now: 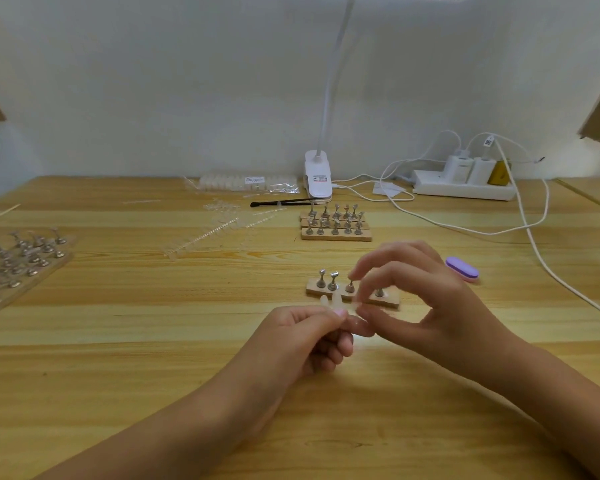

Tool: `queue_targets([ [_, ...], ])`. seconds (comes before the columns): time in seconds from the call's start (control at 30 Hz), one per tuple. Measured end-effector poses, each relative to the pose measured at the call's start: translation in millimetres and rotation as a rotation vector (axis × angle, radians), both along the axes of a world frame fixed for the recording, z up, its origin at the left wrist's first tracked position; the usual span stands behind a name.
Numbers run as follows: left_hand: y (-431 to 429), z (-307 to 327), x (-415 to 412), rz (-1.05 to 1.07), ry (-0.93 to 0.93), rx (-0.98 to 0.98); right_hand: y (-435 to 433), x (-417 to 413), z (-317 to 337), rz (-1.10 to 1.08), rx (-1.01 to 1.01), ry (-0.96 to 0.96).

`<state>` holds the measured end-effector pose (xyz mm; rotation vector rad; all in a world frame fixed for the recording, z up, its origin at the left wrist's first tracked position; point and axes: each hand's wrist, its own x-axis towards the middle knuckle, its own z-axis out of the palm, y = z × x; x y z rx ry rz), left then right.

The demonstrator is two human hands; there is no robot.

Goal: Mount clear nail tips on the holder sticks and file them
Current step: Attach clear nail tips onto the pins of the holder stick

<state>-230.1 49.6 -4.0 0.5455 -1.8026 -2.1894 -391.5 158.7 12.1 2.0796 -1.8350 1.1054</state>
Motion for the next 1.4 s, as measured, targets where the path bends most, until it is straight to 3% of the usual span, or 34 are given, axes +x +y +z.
queue_targets([
  [0.1, 1, 1, 1, 0.003, 0.002, 0.019, 1, 3, 0, 0.039, -0.011, 0.048],
  [0.17, 2, 0, 1, -0.008, 0.02, -0.105, 2, 4, 1, 0.036, 0.031, -0.193],
  [0.27, 4, -5, 5, 0.017, 0.095, -0.612, 3, 2, 4, 0.079, 0.153, -0.637],
  [0.33, 5, -7, 9, 0.001, 0.179, -0.944, 2, -2, 4, 0.093, 0.151, -0.79],
  [0.37, 7, -8, 10, -0.028, 0.2, -0.989, 2, -3, 4, 0.082, 0.141, -0.828],
  [0.5, 9, -4, 12, -0.136, 0.169, -0.561, 2, -7, 5, 0.065, 0.145, -0.826],
  [0.57, 8, -3, 12, -0.139, 0.178, -0.465, 3, -7, 4, 0.072, 0.169, -0.808],
  [0.73, 7, 0, 11, -0.121, 0.201, -0.418, 1, -4, -2, 0.025, 0.203, -0.655],
  [0.9, 8, 1, 8, -0.083, 0.224, -0.271, -1, -6, -5, 0.028, 0.135, -0.386],
  [1.1, 4, 1, 4, -0.029, 0.235, -0.081, -2, -11, -11, -0.001, 0.144, -0.311],
  [1.4, 3, 0, 2, -0.048, 0.219, -0.027, -6, -12, -14, -0.08, 0.13, -0.196],
])
